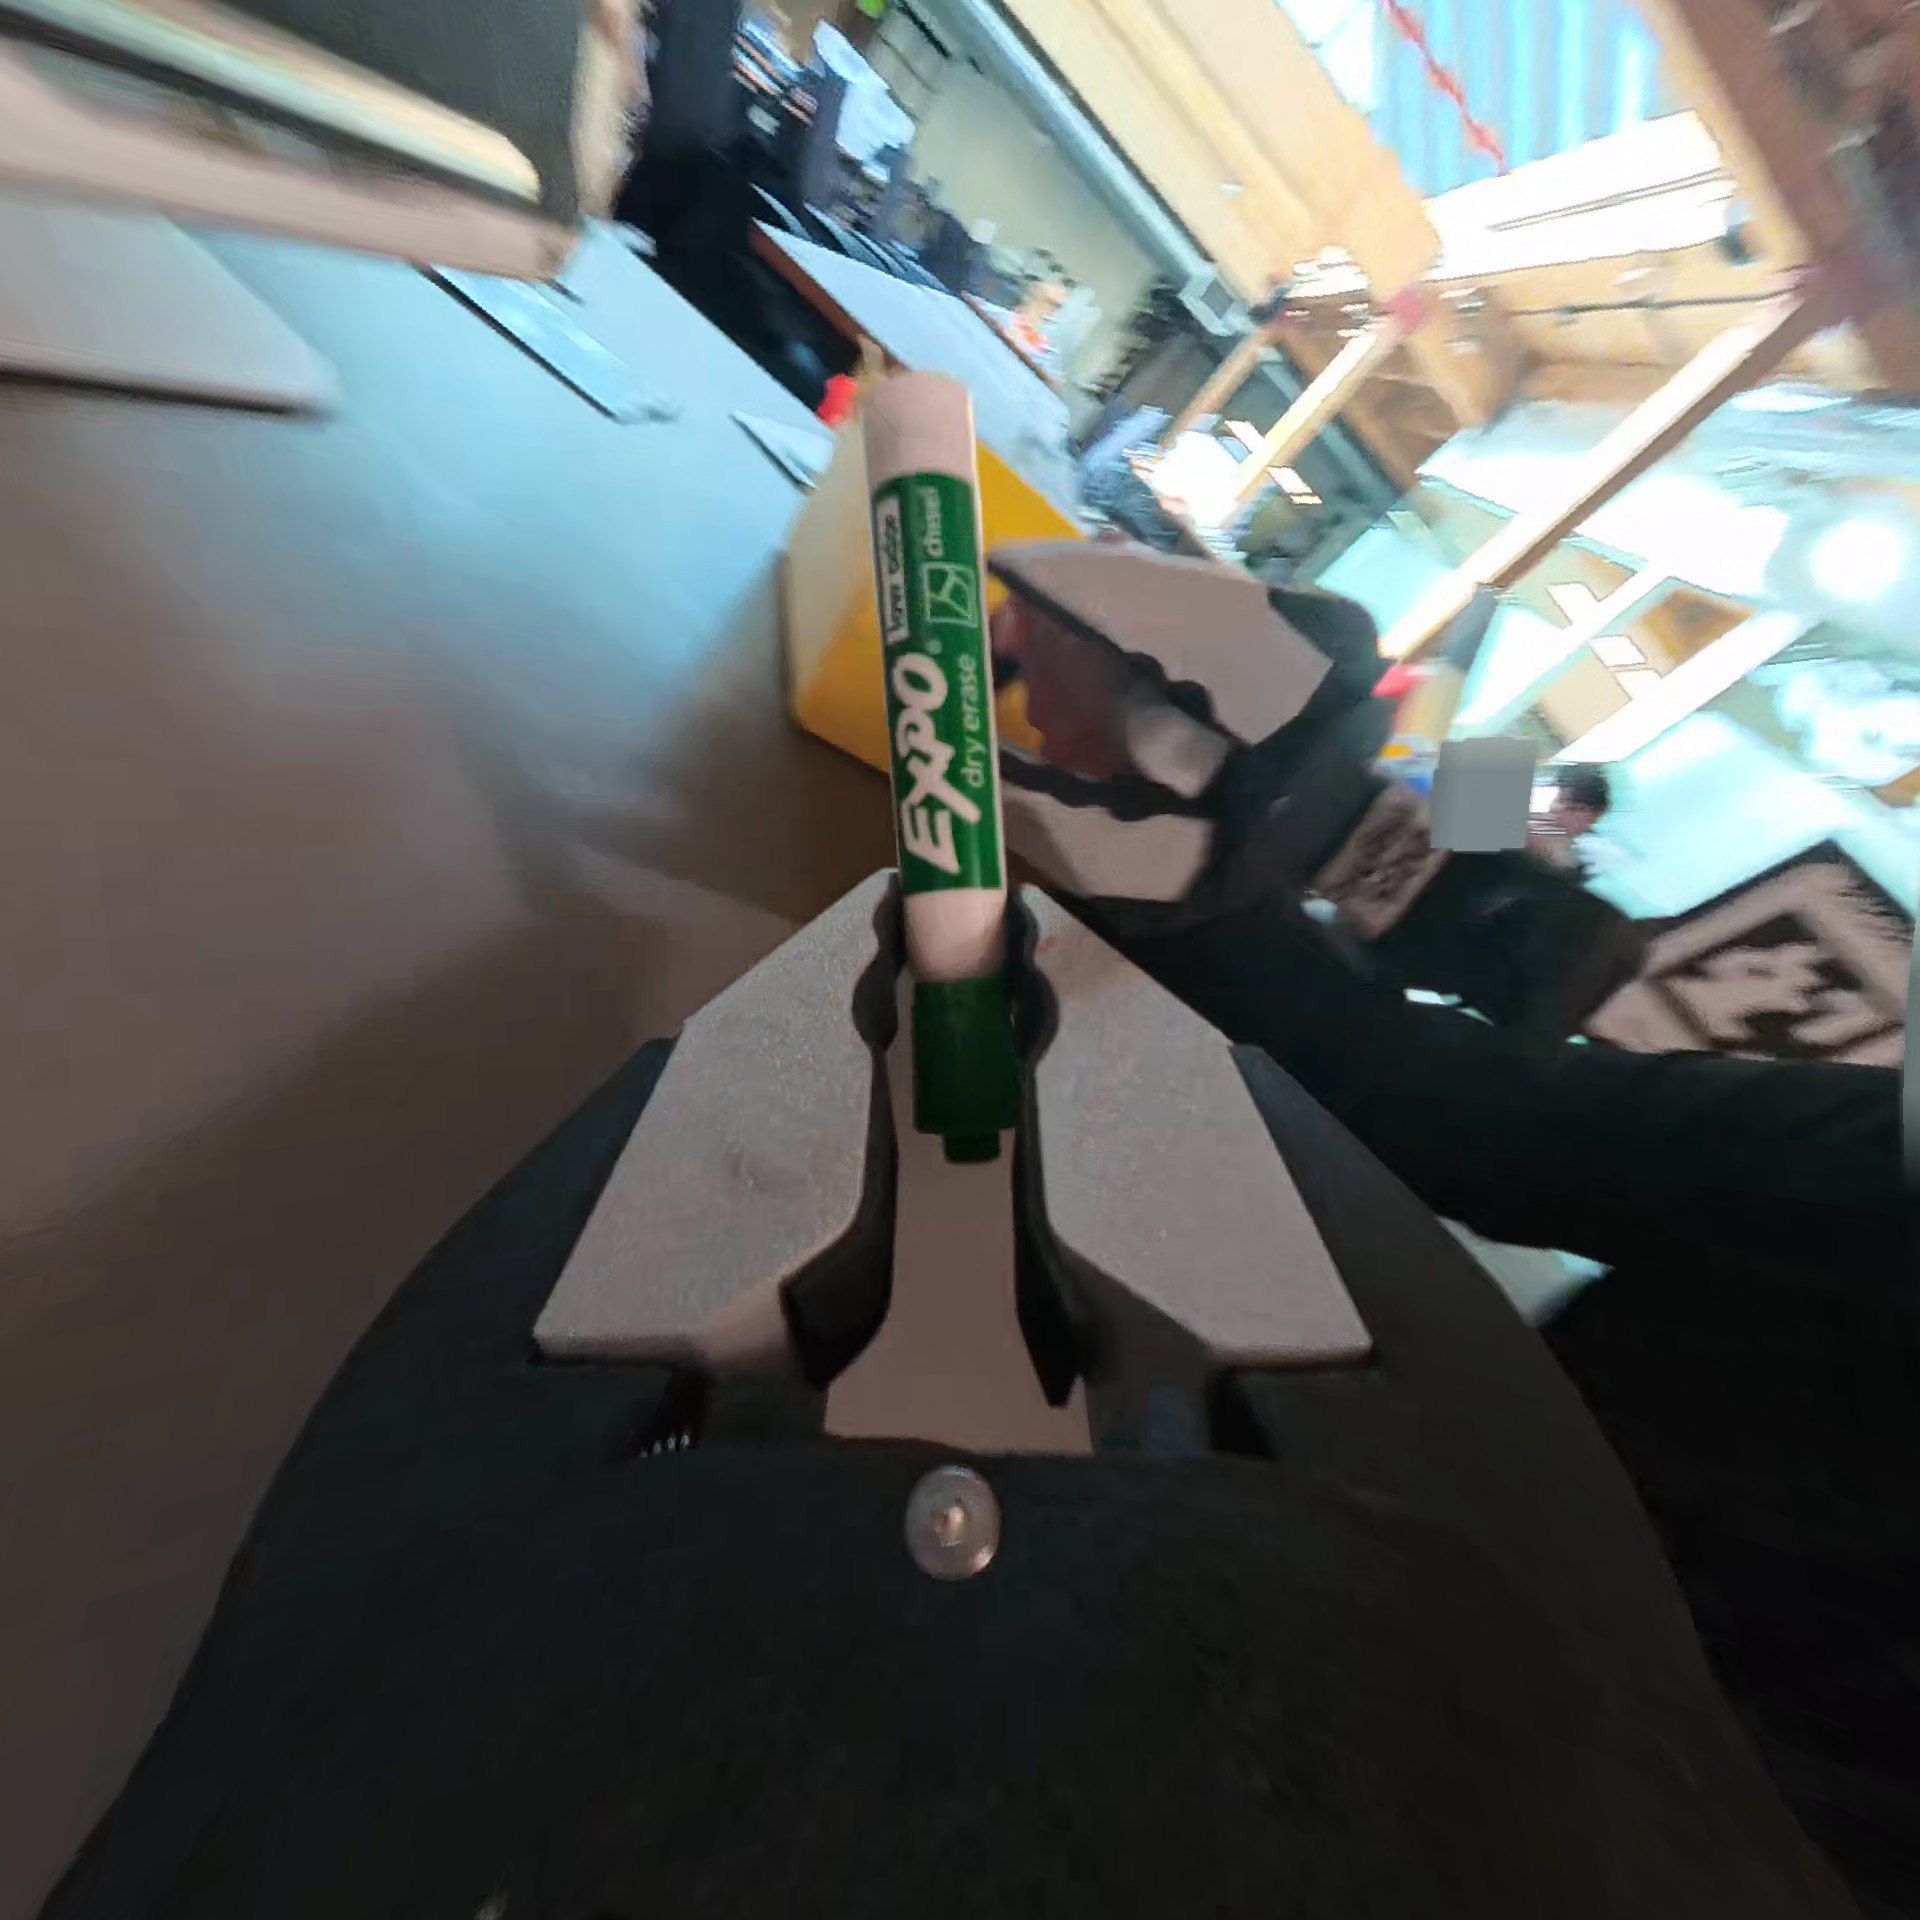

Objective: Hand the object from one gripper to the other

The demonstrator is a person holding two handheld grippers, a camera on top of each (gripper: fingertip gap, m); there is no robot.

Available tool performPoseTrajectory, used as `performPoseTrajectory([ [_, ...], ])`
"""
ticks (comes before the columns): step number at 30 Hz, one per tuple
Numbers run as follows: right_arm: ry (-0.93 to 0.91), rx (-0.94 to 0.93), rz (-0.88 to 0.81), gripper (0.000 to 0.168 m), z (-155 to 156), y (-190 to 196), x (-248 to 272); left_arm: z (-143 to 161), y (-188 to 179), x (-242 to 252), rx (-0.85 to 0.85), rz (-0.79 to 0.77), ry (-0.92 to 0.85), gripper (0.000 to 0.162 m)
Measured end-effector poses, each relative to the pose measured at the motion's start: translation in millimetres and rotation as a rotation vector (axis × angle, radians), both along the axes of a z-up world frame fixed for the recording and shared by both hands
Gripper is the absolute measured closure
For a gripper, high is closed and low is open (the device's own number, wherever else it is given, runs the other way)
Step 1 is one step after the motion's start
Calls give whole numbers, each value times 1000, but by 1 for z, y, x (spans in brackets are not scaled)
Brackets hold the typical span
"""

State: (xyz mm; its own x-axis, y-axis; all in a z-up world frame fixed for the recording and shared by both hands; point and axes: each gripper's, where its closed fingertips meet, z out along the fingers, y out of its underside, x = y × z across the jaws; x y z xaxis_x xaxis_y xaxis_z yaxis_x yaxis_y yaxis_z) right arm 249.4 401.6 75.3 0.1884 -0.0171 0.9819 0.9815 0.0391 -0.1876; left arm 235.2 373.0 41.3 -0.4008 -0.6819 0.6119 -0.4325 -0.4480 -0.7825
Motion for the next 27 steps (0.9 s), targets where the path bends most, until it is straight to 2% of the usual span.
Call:
performPoseTrajectory([
  [2, 266, -132, 74, 143, -9, -2, 2, 4, 21, 2, 138, 109, -47, 146],
  [4, 461, -180, 112, 140, -6, -3, 5, 16, 38, 2, 249, 216, -120, 146],
  [5, 551, -190, 143, 138, -3, -4, 5, 16, 50, 2, 374, 285, -129, 147],
  [7, 689, -197, 190, 131, 6, -7, 6, 10, 81, -2, 791, 448, -103, 147],
  [10, 802, -181, 237, 124, 20, -13, 7, 11, 104, -9, 1367, 579, -87, 146],
  [13, 848, -212, 230, 119, 18, -12, 7, 15, 98, -7, 1737, 563, -140, 146],
  [15, 777, -215, 179, 116, 11, -9, 10, 13, 91, -4, 1933, 498, -191, 147],
  [19, 489, -245, 56, 116, -13, -5, 11, 8, 77, 1, 2043, 408, -257, 146],
  [24, 202, -235, -54, 116, -39, 6, 9, -12, 45, 4, 2014, 210, -289, 146],
  [25, 156, -247, -57, 126, -45, 7, 7, -14, 40, 4, 1982, 198, -280, 146],
  [26, 106, -261, -64, 144, -51, 7, 6, -21, 36, 4, 1927, 161, -255, 146],
  [27, 73, -270, -74, 151, -53, 7, 7, -23, 35, 4, 1877, 160, -233, 145],
])
